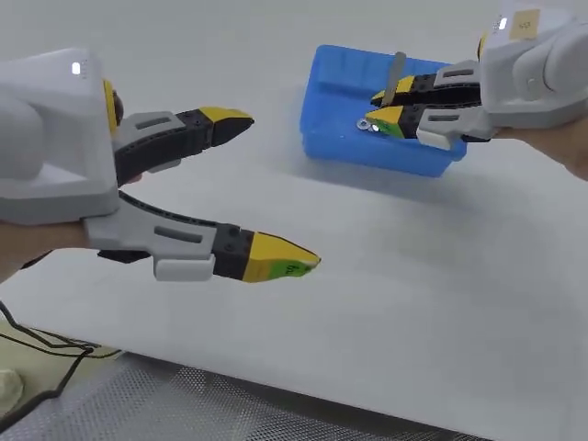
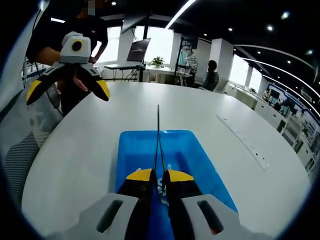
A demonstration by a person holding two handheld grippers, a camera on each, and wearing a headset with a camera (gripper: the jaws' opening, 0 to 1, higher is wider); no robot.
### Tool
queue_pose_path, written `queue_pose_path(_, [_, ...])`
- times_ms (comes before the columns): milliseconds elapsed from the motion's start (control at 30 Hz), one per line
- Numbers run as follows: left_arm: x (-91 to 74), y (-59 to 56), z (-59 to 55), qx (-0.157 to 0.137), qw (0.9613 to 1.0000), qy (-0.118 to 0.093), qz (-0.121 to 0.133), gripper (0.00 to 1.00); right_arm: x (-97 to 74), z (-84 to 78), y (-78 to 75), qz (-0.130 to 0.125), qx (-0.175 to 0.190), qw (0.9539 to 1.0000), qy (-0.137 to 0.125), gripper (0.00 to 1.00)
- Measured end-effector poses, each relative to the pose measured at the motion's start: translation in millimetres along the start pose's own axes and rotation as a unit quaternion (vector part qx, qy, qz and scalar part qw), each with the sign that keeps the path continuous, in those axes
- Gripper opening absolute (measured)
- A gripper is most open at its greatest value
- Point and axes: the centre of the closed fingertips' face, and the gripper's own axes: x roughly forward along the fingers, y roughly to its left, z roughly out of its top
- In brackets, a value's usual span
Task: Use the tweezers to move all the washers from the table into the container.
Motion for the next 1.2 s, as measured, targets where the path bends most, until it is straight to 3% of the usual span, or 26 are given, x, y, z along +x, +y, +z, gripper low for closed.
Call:
queue_pose_path(200, [1.9,3.6,5.6,-0.002,0.9999,-0.008,0.006,1.0,-3.7,8.6,1.7,-0.002,-0.006,1.0,-0.006,0.08])
queue_pose_path(400, [17.3,9.6,27.0,0.007,0.9995,-0.029,0.012,0.99,-6.1,12.9,2.7,-0.004,-0.013,0.9999,-0.006,0.08])
queue_pose_path(500, [27.6,18.7,37.5,0.02,0.9991,-0.035,0.016,0.99,-8.0,16.0,5.2,-0.003,-0.015,0.9999,-0.005,0.08])
queue_pose_path(567, [40.0,19.3,48.8,0.031,0.9987,-0.038,0.014,0.98,-9.9,19.1,9.0,0.002,-0.023,0.9997,-0.004,0.08])
queue_pose_path(700, [54.7,27.6,64.1,0.055,0.9974,-0.045,0.006,0.87,-12.9,23.4,12.5,0.005,-0.03,0.9995,-0.004,0.08])
queue_pose_path(800, [67.0,27.6,72.7,0.079,0.996,-0.04,-0.016,0.77,-16.1,26.7,14.9,0.006,-0.036,0.9993,-0.004,0.08])
queue_pose_path(933, [72.2,31.3,76.5,0.097,0.994,-0.033,-0.038,0.65,-20.6,31.7,20.0,0.01,-0.051,0.9986,-0.002,0.08])
queue_pose_path(1133, [76.3,22.1,80.1,0.107,0.9911,-0.025,-0.075,0.39,-26.4,39.7,29.7,0.02,-0.073,0.9971,0.0,0.08])
queue_pose_path(1200, [76.4,21.5,81.0,0.117,0.99,-0.026,-0.075,0.31,-27.7,41.8,32.1,0.022,-0.075,0.9969,0.0,0.08])
